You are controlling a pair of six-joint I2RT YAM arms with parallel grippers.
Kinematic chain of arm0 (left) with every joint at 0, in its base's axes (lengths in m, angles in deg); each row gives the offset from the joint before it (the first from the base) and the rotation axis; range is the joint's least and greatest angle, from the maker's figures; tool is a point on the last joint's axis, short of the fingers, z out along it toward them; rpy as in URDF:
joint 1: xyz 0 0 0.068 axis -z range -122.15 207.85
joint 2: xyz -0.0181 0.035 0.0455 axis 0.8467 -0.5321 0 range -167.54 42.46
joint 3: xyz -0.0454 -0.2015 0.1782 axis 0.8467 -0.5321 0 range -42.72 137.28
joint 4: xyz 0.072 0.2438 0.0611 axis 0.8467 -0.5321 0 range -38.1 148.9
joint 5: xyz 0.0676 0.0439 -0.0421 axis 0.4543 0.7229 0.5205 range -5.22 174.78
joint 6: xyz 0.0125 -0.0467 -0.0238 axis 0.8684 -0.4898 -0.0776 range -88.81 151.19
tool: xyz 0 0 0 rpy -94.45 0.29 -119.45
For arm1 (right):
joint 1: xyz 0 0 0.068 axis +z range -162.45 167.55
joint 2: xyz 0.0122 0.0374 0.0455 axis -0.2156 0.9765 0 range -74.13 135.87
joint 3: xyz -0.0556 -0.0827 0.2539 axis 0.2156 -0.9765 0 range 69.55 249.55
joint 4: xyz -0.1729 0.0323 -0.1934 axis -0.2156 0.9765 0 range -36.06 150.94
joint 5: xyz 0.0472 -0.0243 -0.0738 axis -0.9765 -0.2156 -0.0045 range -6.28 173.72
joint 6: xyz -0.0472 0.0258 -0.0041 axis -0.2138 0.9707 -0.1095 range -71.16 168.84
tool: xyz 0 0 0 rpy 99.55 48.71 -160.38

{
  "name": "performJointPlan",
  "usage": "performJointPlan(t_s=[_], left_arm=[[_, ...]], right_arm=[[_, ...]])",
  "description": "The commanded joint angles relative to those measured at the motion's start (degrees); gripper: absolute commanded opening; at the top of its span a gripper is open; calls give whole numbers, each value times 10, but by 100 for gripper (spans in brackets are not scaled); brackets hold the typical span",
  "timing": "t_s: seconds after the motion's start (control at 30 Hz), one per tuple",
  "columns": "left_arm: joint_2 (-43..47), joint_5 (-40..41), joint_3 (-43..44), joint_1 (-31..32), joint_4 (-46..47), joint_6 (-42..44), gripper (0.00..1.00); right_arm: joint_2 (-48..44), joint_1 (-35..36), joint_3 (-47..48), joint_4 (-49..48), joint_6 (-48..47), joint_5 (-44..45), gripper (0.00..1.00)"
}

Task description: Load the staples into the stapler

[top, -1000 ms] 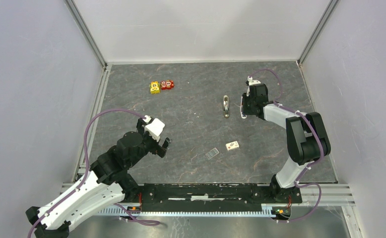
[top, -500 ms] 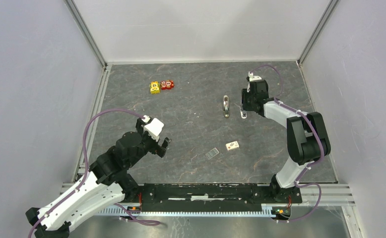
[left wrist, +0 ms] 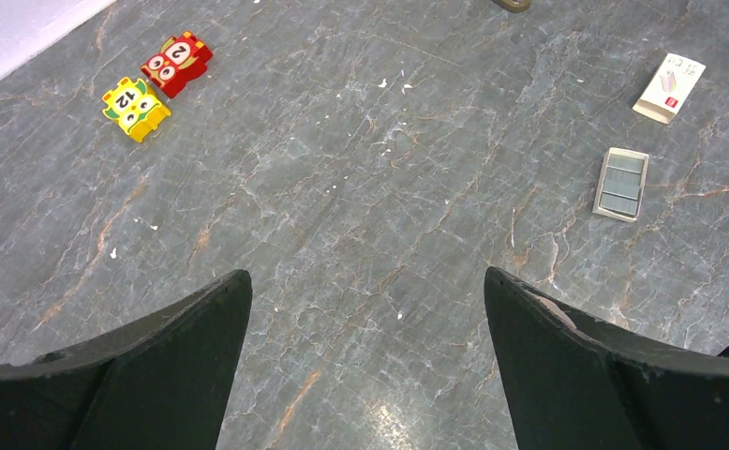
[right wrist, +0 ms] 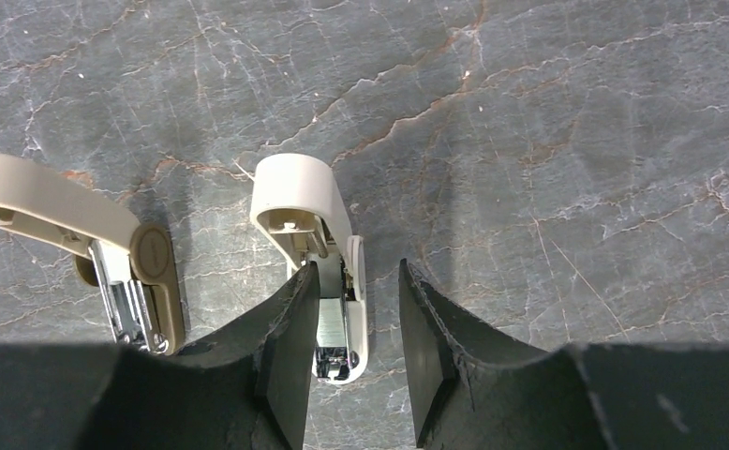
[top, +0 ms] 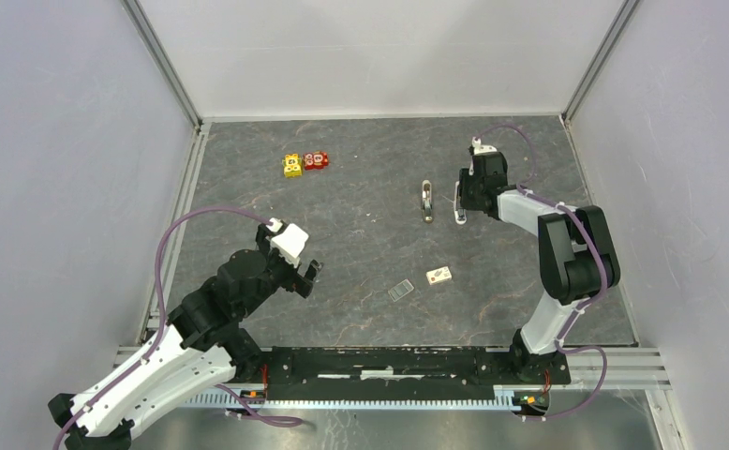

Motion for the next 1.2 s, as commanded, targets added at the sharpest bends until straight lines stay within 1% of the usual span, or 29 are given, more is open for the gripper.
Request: performJointPlan(t_s=[0.0,0.5,1.17], left_arm=[[4,3,1,-3,22,29,100],[3,4,1,-4,20,29,100],[6,-5,3,-4,25,27,100]], right_arm=[[6,-6,20,-27,7,11,43],[-5,-9,-20,-30,4,-3,43],[-32,-9,-37,-8,3,-19,43]])
